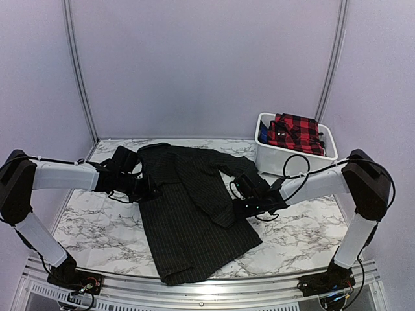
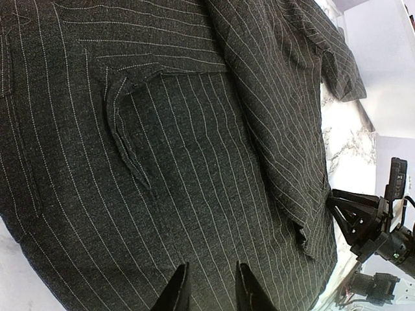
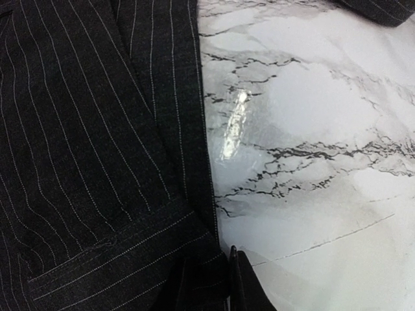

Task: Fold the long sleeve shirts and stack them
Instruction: Pick up the sleeve from the 1/3-folded shirt.

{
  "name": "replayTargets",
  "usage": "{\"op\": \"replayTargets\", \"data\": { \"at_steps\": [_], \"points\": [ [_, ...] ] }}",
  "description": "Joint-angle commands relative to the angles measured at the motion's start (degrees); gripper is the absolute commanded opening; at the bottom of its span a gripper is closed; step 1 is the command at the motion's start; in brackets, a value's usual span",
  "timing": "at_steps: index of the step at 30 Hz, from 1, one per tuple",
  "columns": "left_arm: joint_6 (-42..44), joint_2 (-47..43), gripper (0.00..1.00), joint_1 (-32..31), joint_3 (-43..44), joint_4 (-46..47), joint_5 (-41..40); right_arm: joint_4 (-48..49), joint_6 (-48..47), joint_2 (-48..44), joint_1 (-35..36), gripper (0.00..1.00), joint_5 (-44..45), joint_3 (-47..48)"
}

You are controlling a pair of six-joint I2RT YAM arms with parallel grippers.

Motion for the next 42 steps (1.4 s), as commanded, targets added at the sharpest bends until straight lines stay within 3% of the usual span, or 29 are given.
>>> {"op": "replayTargets", "data": {
  "at_steps": [1,9,16,27,32,42],
  "points": [
    [0.0,-1.1,0.25,0.4,-0.3,1.1,0.9,-1.6,-0.5,0.1,0.5,0.14,2.2,1.4],
    [0.3,-1.2,0.25,0.5,0.0,0.9,0.9,-5.1,-2.2,-1.9,1.2,0.01,6.4,5.3],
    [0.6,-1.3,0.25,0.8,0.1,0.6,1.1,-6.0,-2.9,-2.7,1.5,0.01,6.7,6.9],
    [0.9,-1.1,0.25,1.2,-0.4,0.7,1.5,-3.5,-1.7,-1.8,1.5,0.14,3.4,4.5],
    [0.9,-1.1,0.25,1.3,-0.1,0.7,1.5,-3.2,-1.8,-2.0,1.5,0.0,3.3,4.6],
    [0.1,-1.8,0.25,5.0,0.9,0.6,2.2,-8.7,-7.3,-10.4,3.8,0.0,7.0,11.4]
  ]
}}
